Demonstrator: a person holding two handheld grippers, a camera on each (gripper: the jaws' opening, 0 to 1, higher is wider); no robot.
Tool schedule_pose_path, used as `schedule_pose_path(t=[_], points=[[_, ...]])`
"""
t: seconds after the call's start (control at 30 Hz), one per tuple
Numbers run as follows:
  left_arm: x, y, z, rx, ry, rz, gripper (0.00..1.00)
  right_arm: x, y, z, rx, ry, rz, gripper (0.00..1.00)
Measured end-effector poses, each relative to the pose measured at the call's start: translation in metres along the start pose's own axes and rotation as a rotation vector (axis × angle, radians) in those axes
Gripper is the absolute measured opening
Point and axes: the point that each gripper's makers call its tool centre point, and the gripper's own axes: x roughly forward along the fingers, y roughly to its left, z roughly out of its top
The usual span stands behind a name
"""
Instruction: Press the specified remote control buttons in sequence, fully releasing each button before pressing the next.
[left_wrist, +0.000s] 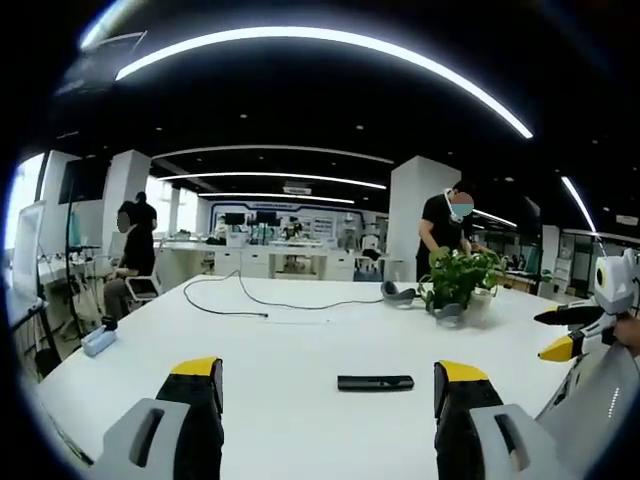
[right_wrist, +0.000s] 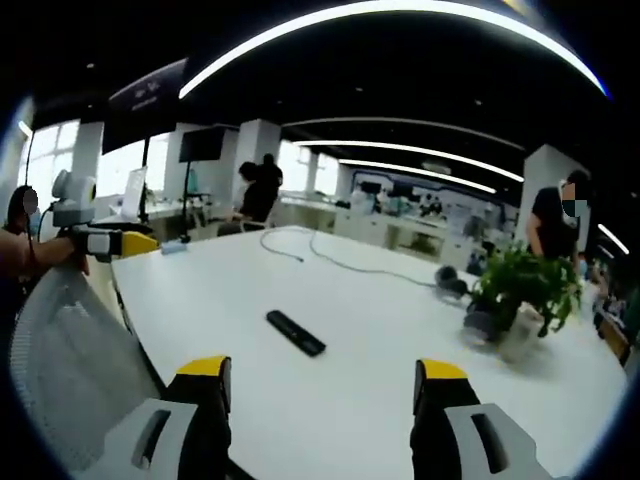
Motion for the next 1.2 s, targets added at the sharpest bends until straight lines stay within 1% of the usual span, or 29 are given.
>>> schedule_pose_path(t=[0.17,0.3,0.43,0.6,1.2], points=[[-0.0003,0.0023,0.0013,-0.007,-0.007,0.010,0.91,0.0000,-0.0002,-0.0004,0.003,0.002,0.000,0.73],[0.0002,0.0001,-0.0004,0.001,0.003,0.000,0.91,-0.0004,-0.0010,0.0008,0.003,-0.002,-0.005,0.72],[-0.0001,0.0020,0.0005,-0.004,-0.002,0.008,0.91,-0.0005,-0.0020,0.0006,0.007,-0.004,-0.007,0.72],[0.0003,0.0000,-0.0012,0.004,0.007,-0.002,0.91,-0.0005,-0.0019,0.0006,0.001,-0.003,-0.009,0.72],[-0.0002,0.0002,-0.0008,0.004,0.007,0.001,0.90,-0.0005,-0.0026,0.0000,0.001,0.000,-0.012,0.72]])
